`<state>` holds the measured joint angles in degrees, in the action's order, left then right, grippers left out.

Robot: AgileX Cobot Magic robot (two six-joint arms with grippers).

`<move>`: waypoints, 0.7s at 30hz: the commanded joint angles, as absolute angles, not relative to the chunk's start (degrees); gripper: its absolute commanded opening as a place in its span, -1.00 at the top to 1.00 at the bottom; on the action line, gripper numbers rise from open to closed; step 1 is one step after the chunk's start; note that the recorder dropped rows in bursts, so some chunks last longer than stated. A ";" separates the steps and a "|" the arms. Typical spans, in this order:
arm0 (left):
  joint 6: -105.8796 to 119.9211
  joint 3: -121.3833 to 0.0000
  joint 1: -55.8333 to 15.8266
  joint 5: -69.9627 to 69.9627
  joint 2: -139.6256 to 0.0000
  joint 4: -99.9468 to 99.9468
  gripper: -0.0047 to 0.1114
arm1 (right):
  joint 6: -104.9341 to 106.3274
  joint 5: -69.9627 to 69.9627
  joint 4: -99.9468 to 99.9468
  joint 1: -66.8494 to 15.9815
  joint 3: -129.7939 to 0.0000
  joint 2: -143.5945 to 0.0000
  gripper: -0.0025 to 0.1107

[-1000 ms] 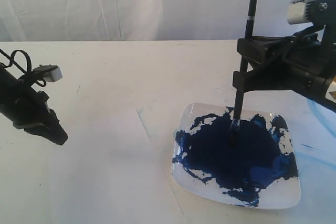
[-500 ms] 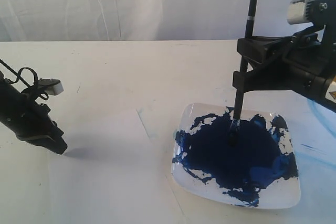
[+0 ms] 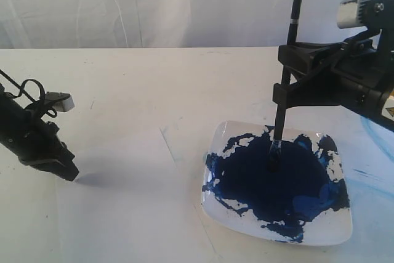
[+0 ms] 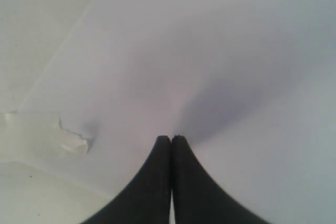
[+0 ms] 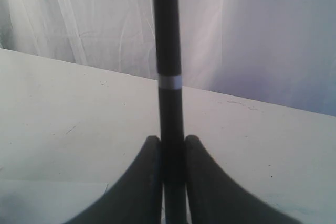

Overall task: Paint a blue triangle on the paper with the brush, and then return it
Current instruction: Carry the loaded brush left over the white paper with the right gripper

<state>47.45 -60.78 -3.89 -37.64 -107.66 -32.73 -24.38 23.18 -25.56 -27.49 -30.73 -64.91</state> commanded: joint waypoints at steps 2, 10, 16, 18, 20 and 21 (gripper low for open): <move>47.76 -60.45 -4.01 -38.12 -107.60 -32.75 0.92 | -24.55 24.41 -25.44 -27.35 -30.59 -64.51 0.96; 47.76 -60.45 -4.01 -38.12 -108.81 -32.74 0.92 | -24.57 24.94 -25.44 -27.35 -30.59 -64.51 0.96; 47.76 -60.45 -4.01 -38.12 -110.39 -32.74 0.92 | -24.57 24.94 -25.44 -27.35 -30.59 -64.51 0.96; 47.76 -60.45 -4.01 -38.12 -110.48 -32.63 0.92 | -24.57 25.36 -25.44 -27.35 -30.59 -64.51 0.96; 47.76 -60.45 -4.01 -38.12 -110.54 -32.52 0.92 | -24.57 27.50 -25.57 -27.35 -30.59 -64.51 0.96; 47.76 -60.45 -4.01 -38.12 -110.54 -32.52 0.92 | -24.57 29.53 -26.07 -27.35 -30.59 -64.51 0.96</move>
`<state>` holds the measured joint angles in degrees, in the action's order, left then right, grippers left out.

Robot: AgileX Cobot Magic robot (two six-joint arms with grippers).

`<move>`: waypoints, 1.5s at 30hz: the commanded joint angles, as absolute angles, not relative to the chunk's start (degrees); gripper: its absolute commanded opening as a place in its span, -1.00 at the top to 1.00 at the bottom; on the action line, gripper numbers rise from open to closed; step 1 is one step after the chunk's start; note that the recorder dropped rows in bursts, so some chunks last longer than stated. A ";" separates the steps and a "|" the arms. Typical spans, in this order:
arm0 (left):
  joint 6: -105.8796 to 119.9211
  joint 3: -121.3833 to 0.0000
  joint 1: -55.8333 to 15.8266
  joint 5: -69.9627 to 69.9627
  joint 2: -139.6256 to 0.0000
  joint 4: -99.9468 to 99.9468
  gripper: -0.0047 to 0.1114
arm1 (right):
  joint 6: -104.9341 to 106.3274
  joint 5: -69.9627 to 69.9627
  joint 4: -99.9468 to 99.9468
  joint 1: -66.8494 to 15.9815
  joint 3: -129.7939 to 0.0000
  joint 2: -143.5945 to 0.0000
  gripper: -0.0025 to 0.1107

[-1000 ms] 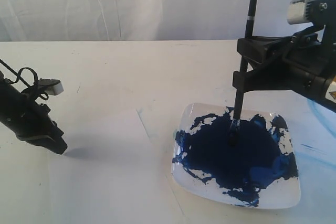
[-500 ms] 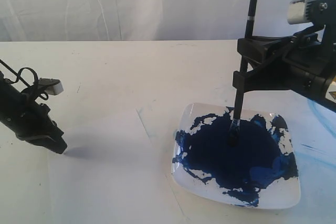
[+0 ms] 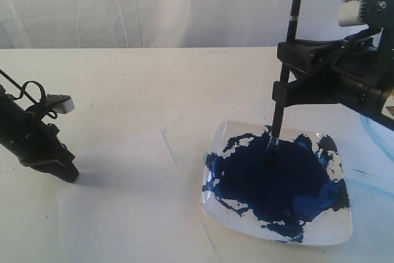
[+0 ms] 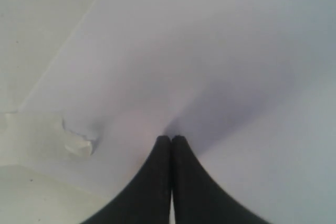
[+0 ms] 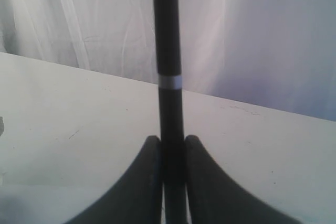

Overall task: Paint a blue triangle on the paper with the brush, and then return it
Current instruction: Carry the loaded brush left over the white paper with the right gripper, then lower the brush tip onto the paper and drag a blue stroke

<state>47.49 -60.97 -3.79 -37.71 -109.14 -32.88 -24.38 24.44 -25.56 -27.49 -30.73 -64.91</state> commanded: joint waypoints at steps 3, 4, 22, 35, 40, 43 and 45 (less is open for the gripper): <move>47.76 -60.45 -4.01 -38.12 -110.54 -32.52 0.92 | -24.66 35.76 -29.70 -27.35 -30.70 -64.51 0.96; 47.76 -60.45 -4.01 -38.12 -110.54 -32.22 0.92 | -24.89 37.13 -30.59 -27.45 -30.82 -64.51 0.96; 45.78 -61.18 -4.01 -39.10 -110.54 -28.17 0.92 | -32.43 50.53 -36.61 -40.17 -38.01 -77.52 0.96; 44.90 -63.63 -4.01 -42.06 -108.40 -28.17 0.92 | -31.15 55.96 -37.18 -47.00 -48.29 -94.62 0.96; 44.90 -63.63 -4.01 -42.06 -108.40 -28.17 0.92 | -31.15 58.40 -38.85 -47.95 -51.80 -99.89 0.96; 44.90 -63.63 -4.01 -42.06 -108.40 -28.17 0.92 | -31.15 60.70 -39.57 -47.95 -53.20 -103.14 0.96; 44.90 -63.30 -4.01 -41.56 -108.37 -28.17 0.92 | -31.15 62.39 -41.37 -47.95 -54.15 -104.89 0.96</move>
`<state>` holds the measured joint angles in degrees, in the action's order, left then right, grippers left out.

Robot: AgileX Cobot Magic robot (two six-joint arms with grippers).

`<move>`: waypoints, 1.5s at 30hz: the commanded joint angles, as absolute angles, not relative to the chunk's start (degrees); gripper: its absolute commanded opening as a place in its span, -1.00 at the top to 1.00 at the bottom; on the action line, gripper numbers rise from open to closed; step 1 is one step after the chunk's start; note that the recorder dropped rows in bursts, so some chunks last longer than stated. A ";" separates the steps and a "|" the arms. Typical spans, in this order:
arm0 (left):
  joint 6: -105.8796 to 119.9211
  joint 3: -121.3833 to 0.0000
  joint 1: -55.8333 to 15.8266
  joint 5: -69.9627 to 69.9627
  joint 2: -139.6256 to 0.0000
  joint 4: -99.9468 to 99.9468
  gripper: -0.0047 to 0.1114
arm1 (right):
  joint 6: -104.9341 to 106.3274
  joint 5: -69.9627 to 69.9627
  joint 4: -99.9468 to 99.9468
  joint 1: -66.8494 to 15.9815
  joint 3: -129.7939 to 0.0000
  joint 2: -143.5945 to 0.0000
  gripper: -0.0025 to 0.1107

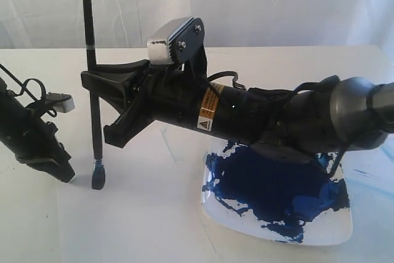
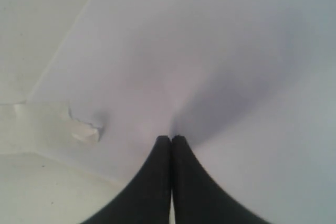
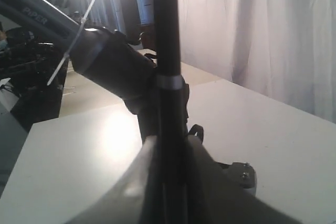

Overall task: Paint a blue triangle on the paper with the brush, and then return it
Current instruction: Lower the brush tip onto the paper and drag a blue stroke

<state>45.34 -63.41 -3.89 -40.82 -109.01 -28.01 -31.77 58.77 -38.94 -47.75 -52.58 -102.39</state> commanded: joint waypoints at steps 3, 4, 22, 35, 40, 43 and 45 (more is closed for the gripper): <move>45.01 -62.08 -4.01 -39.53 -108.48 -28.17 0.92 | -31.15 63.30 -43.70 -47.95 -54.96 -106.20 0.96; 45.01 -61.70 -4.01 -38.89 -108.48 -27.89 0.92 | -31.15 63.43 -43.82 -47.95 -55.18 -106.43 0.96; 45.01 -61.70 -4.01 -39.39 -108.48 -27.76 0.92 | -29.61 68.03 -44.04 -47.95 -55.39 -109.85 0.96; 45.01 -61.70 -4.01 -39.16 -108.48 -27.76 0.92 | -27.66 60.17 -44.71 -47.95 -55.47 -109.97 0.96; 45.01 -61.70 -4.01 -39.16 -108.48 -27.76 0.92 | -25.64 59.12 -44.83 -47.95 -55.47 -109.97 0.96; 45.01 -61.70 -4.01 -39.16 -108.48 -27.76 0.92 | -25.63 57.21 -44.83 -47.95 -55.47 -109.74 0.96; 45.01 -61.70 -4.01 -39.16 -108.48 -27.76 0.92 | -25.63 55.94 -44.83 -47.95 -55.47 -109.61 0.96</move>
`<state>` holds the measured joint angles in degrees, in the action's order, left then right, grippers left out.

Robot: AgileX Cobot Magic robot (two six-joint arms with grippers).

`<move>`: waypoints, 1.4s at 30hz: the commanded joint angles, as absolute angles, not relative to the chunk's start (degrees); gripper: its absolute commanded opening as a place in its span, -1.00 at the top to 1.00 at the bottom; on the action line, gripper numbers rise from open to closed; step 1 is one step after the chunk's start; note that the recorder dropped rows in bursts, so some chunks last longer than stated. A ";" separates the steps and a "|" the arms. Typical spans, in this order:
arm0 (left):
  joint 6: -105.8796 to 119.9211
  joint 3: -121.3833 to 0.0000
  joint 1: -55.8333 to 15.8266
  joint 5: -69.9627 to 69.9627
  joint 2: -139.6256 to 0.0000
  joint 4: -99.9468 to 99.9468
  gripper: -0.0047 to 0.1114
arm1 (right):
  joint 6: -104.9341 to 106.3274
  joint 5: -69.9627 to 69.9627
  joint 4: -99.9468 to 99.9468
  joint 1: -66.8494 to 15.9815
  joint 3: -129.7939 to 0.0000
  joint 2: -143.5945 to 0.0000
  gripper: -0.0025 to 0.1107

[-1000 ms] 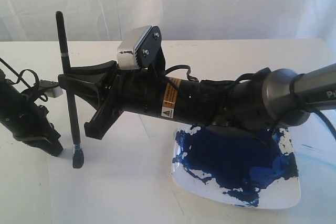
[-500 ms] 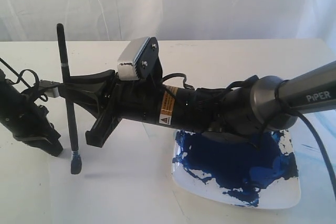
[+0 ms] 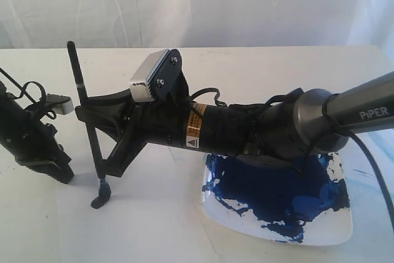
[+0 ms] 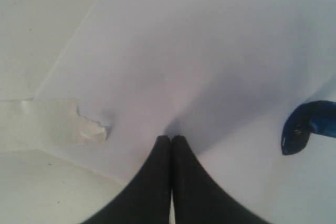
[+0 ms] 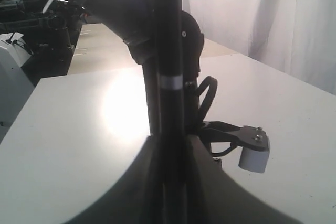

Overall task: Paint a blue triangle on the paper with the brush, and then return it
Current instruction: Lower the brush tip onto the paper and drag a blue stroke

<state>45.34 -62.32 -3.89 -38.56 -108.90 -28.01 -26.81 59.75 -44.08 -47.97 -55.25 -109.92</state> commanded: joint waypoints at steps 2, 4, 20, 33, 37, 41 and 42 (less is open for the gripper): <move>45.01 -61.70 -4.01 -39.16 -108.48 -27.76 0.92 | -24.96 54.81 -44.83 -47.85 -55.47 -109.22 0.96; 45.01 -61.70 -4.01 -39.16 -108.48 -27.76 0.92 | -23.38 53.47 -44.83 -47.58 -55.47 -108.55 0.96; 45.01 -61.70 -4.01 -39.16 -108.48 -27.76 0.92 | -23.13 50.10 -44.61 -42.86 -55.47 -106.76 0.96; 45.01 -61.70 -4.01 -39.04 -108.48 -27.76 0.92 | -22.93 51.41 -44.61 -40.96 -55.47 -106.40 0.96; 45.01 -61.70 -4.01 -39.04 -108.48 -27.76 0.92 | -22.93 51.80 -44.61 -40.96 -55.47 -104.37 0.96; 45.01 -61.70 -4.01 -39.04 -108.48 -27.76 0.92 | -23.05 51.68 -44.71 -40.96 -55.47 -101.20 0.96; 45.01 -61.70 -4.01 -39.04 -108.48 -27.76 0.92 | -23.61 51.68 -44.82 -40.96 -55.47 -100.52 0.96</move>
<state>45.34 -62.32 -3.89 -38.56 -108.90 -28.01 -23.77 51.06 -44.24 -41.59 -55.34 -102.97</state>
